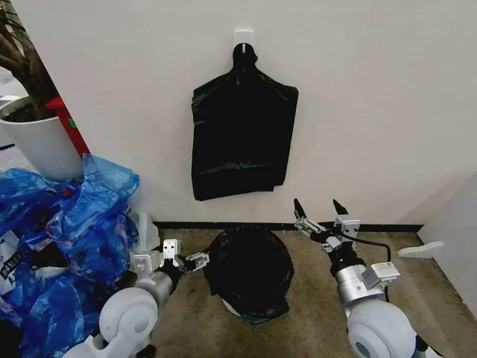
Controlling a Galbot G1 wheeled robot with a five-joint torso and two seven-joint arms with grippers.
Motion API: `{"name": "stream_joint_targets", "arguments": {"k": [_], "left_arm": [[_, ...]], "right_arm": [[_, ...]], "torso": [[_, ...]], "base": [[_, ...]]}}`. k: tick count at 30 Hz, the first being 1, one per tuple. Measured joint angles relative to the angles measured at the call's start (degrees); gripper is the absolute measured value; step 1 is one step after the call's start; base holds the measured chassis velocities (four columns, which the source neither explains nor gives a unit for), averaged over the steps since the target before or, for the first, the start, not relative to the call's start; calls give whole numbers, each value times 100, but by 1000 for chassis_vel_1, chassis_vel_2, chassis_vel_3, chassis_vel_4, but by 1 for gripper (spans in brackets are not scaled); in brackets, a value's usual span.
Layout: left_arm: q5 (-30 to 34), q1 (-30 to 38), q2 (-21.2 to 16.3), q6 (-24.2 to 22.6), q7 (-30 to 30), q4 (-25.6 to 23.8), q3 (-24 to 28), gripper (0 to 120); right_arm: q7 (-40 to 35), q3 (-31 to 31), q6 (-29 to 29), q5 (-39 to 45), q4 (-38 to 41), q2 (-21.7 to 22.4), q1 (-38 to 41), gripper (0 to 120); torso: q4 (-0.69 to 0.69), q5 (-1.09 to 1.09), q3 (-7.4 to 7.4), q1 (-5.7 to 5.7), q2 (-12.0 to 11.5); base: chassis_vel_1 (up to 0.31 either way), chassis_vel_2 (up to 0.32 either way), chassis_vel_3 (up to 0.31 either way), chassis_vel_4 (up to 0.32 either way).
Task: Place the garbage bag over the trash bin.
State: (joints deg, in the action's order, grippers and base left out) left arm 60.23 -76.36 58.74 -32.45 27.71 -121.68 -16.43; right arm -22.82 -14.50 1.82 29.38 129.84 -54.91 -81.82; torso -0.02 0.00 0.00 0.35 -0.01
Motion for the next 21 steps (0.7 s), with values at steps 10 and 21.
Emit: {"name": "stream_joint_targets", "arguments": {"k": [10, 21], "left_arm": [[323, 186, 94, -82, 194, 549, 55, 100], [61, 426, 270, -98, -211, 1259, 157, 100]], "right_arm": [[-54, 99, -41, 48, -17, 54, 66, 100], [-94, 149, -49, 115, -42, 98, 99, 100]], "torso": [[0, 0, 0, 0, 0], [0, 0, 0, 0, 0]], "base": [[0, 0, 0, 0], [0, 0, 0, 0]]}}
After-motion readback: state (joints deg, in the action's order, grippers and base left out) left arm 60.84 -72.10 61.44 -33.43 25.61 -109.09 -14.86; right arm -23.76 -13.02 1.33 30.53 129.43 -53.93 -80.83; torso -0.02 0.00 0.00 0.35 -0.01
